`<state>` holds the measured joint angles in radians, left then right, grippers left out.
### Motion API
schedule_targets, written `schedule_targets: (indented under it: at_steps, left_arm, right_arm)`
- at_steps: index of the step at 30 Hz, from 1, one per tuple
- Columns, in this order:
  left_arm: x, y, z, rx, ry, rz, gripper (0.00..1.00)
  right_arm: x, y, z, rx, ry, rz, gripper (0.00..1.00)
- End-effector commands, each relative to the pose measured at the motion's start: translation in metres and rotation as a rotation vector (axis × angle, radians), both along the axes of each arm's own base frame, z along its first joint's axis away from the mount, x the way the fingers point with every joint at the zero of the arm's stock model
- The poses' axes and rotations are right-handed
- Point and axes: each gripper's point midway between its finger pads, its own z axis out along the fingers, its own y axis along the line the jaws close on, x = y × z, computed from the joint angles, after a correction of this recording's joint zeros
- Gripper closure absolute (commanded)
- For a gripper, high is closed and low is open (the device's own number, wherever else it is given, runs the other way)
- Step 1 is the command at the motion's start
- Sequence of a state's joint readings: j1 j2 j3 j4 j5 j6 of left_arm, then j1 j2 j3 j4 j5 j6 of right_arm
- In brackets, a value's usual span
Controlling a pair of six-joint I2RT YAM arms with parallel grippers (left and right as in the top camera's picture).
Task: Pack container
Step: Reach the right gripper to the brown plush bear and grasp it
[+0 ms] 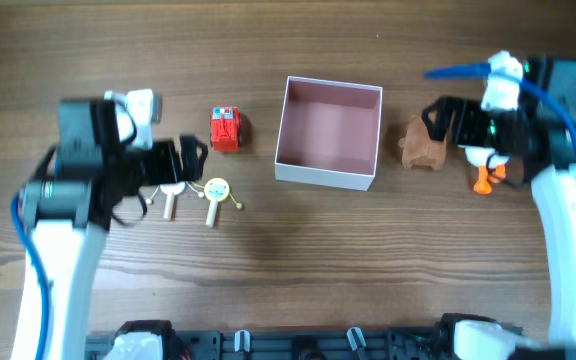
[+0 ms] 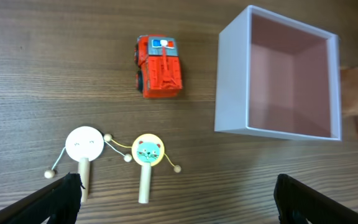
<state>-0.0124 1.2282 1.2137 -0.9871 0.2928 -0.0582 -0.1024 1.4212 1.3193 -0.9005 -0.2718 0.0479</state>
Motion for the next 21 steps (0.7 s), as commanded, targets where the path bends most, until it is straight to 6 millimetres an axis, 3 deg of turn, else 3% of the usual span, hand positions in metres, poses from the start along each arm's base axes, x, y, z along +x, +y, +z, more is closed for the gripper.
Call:
schedule_targets:
  at_steps: [1,7,15,19,21]
  left_arm:
    - [0.022,0.005,-0.026,0.036,0.096,-0.006,0.00]
    - [0.030,0.019,-0.066,0.111,0.216,0.028,0.00]
    - [0.031,0.019,-0.075,0.112,0.244,0.026,0.00]
    - [0.031,0.019,-0.075,0.112,0.244,0.026,0.00]
    - [0.031,0.019,-0.075,0.112,0.244,0.026,0.00]
  right_arm:
    - [0.022,-0.010,-0.030,-0.008,0.075,-0.057,0.00]
    - [0.039,-0.037,-0.098,-0.115,0.217,-0.158,0.01]
    - [0.052,-0.039,-0.169,-0.125,0.330,-0.159,0.01]
    - [0.058,-0.030,-0.186,-0.077,0.344,-0.157,0.30]
    - [0.060,-0.027,-0.187,-0.084,0.338,-0.148,0.50]
